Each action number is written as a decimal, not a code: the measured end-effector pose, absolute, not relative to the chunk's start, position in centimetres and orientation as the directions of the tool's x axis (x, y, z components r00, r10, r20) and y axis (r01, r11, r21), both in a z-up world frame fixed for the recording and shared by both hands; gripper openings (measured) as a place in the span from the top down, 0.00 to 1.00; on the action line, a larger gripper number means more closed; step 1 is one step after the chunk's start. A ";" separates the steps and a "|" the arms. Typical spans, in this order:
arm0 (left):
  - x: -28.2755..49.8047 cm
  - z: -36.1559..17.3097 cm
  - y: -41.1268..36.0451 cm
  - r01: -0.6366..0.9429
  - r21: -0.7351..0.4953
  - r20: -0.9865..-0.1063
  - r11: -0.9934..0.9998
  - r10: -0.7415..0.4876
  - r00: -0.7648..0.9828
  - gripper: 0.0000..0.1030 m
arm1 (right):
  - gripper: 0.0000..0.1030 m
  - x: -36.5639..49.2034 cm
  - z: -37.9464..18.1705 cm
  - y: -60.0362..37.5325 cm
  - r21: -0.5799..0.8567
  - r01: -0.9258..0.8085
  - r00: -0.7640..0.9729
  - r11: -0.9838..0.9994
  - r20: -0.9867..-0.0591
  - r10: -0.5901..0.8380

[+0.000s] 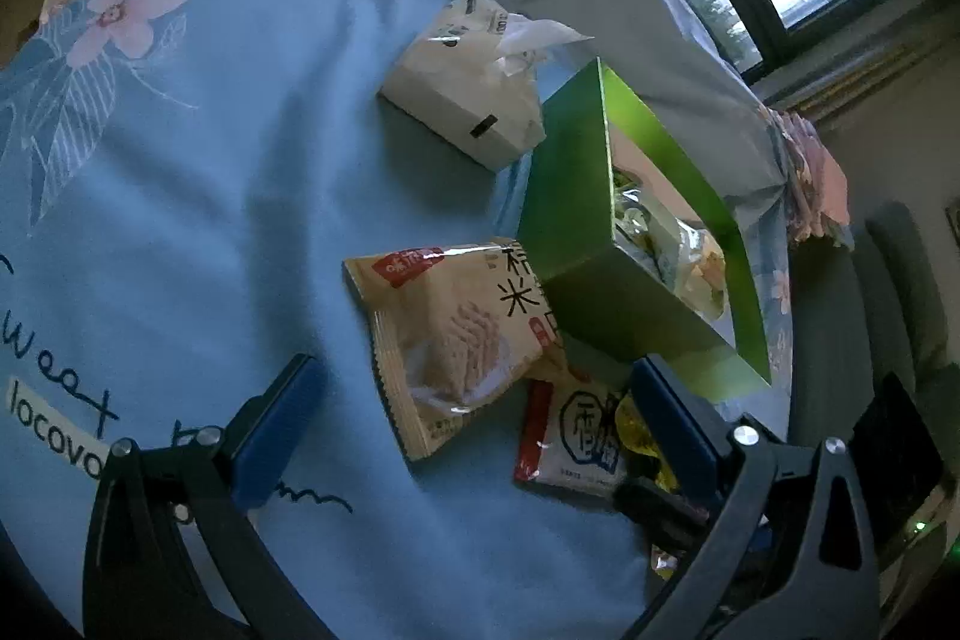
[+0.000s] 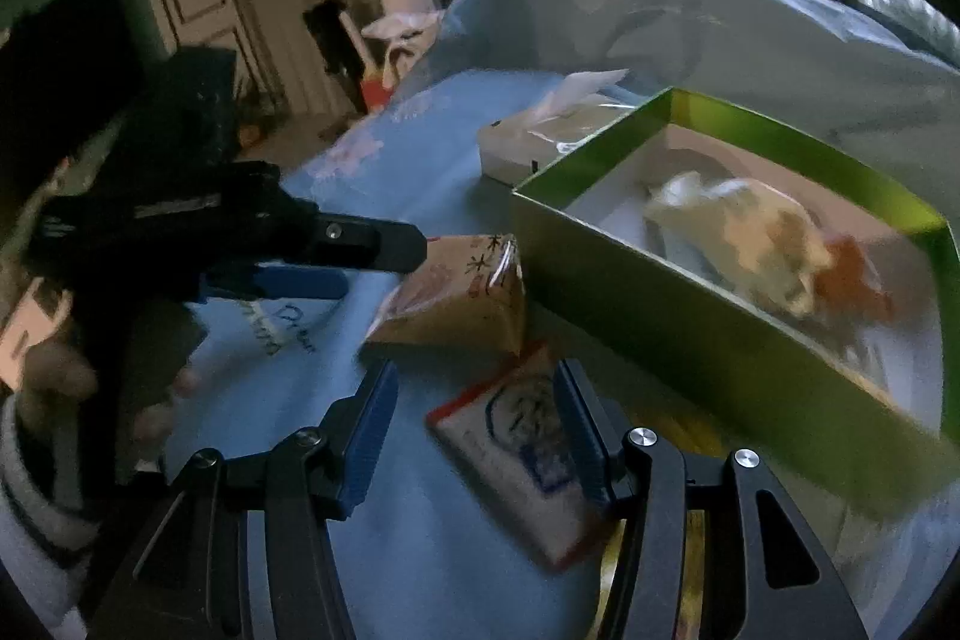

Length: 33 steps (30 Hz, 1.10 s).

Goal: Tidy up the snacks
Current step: 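Move the left tool toward the white rice-cracker bag beside the box, then grasp the white rice-cracker bag with the left gripper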

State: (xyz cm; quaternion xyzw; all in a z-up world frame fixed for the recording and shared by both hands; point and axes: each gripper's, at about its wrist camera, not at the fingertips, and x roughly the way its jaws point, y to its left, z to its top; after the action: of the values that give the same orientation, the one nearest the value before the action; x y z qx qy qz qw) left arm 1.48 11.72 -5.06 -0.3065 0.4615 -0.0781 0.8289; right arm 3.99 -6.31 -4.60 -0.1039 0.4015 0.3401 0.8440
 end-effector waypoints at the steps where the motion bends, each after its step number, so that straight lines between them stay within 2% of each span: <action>1: 1.5 -5.1 11.8 -0.157 -0.581 -0.716 0.798 -0.411 0.564 0.00 | 0.47 4.4 -4.8 -5.9 0.093 -0.663 0.441 0.743 -0.753 0.488; 10: 2.2 -6.0 12.2 -0.178 -0.599 -0.715 0.781 -0.422 0.557 0.03 | 0.47 7.5 -6.7 -3.2 0.107 -0.683 0.369 0.722 -0.803 0.468; 12: 2.4 -6.4 12.5 -0.187 -0.612 -0.713 0.769 -0.433 0.552 0.10 | 0.47 8.1 -7.2 -2.7 0.129 -0.689 0.342 0.713 -0.810 0.477; 16: 2.8 -6.6 12.8 -0.182 -0.627 -0.706 0.757 -0.454 0.544 0.12 | 0.42 9.3 -7.7 -2.2 0.171 -0.685 0.313 0.709 -0.809 0.498; 19: 2.8 -6.8 13.1 -0.184 -0.637 -0.701 0.749 -0.463 0.542 0.19 | 0.42 9.7 -7.9 -2.1 0.211 -0.680 0.289 0.702 -0.803 0.521; 21: 2.6 -6.8 13.2 -0.189 -0.632 -0.707 0.751 -0.459 0.539 0.30 | 0.42 9.4 -8.0 -2.1 0.217 -0.682 0.286 0.698 -0.800 0.528; 26: 2.3 -6.8 13.3 -0.194 -0.627 -0.714 0.754 -0.457 0.530 0.44 | 0.63 9.2 -7.9 -2.2 0.212 -0.689 0.296 0.693 -0.790 0.536; 29: 1.9 -6.7 13.4 -0.193 -0.638 -0.709 0.746 -0.470 0.526 0.50 | 0.68 8.9 -7.7 -2.0 0.204 -0.698 0.302 0.686 -0.785 0.541; 33: 1.0 -5.8 13.1 -0.168 -0.634 -0.702 0.755 -0.471 0.534 0.50 | 0.68 7.7 -7.0 -2.0 0.176 -0.712 0.337 0.680 -0.764 0.551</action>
State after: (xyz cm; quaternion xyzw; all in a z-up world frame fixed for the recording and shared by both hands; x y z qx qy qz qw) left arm 1.04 13.14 -5.76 -0.3371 0.4734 -0.0937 0.8084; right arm 7.69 -1.99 -7.04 -0.0947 0.4248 0.3886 0.8121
